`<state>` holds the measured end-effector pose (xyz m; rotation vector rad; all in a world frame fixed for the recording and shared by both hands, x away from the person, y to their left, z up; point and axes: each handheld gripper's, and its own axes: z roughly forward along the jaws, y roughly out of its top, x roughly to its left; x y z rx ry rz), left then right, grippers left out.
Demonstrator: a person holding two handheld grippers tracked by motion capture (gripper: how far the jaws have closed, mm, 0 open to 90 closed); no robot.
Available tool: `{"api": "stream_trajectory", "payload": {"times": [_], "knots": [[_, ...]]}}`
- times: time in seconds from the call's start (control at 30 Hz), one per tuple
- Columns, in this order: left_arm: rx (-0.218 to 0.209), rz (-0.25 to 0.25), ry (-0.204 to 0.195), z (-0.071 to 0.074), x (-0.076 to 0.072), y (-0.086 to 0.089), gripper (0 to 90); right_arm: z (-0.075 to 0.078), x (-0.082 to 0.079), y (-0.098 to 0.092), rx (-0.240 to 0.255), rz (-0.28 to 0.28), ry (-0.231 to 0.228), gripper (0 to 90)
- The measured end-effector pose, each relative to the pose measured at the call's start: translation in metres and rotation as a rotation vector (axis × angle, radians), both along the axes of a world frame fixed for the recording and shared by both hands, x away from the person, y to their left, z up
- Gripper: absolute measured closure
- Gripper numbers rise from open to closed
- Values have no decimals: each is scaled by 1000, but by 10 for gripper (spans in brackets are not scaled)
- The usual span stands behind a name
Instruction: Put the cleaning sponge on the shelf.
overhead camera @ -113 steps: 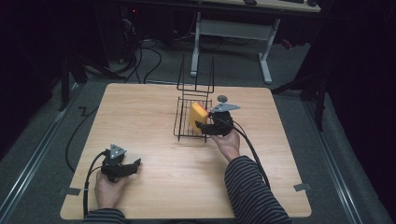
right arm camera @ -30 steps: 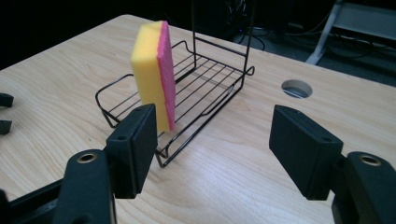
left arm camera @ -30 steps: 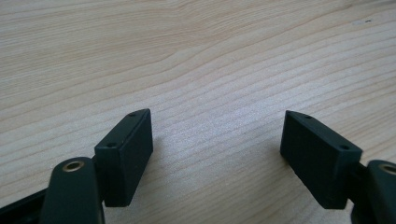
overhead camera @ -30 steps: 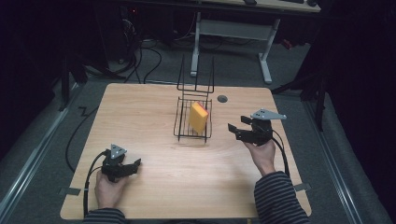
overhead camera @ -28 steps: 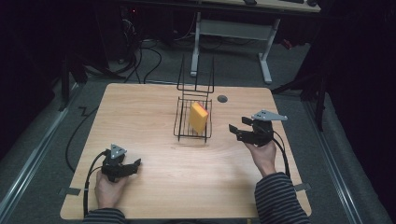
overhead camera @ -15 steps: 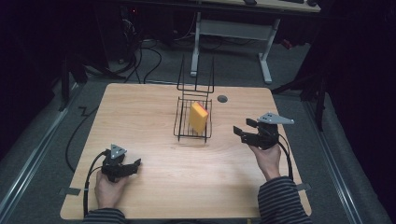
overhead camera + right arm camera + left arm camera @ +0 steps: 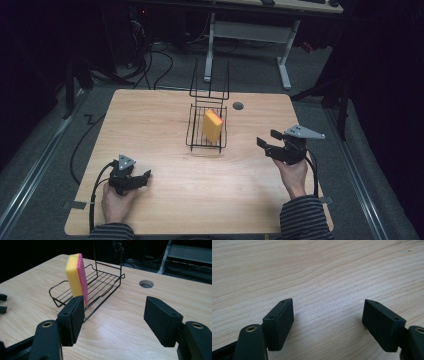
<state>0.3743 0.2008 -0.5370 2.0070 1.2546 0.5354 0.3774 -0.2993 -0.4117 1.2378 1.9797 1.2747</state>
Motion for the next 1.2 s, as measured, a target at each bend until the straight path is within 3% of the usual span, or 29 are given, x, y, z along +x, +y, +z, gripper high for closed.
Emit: {"api": "stream_trajectory", "payload": {"times": [0.63,1.2], "knots": [[0,0,0,0,0,0,258,-11,-27,-19,49,-36,-21,348],[0,0,0,0,0,0,258,-17,-41,-26,76,-51,-41,361]]}}
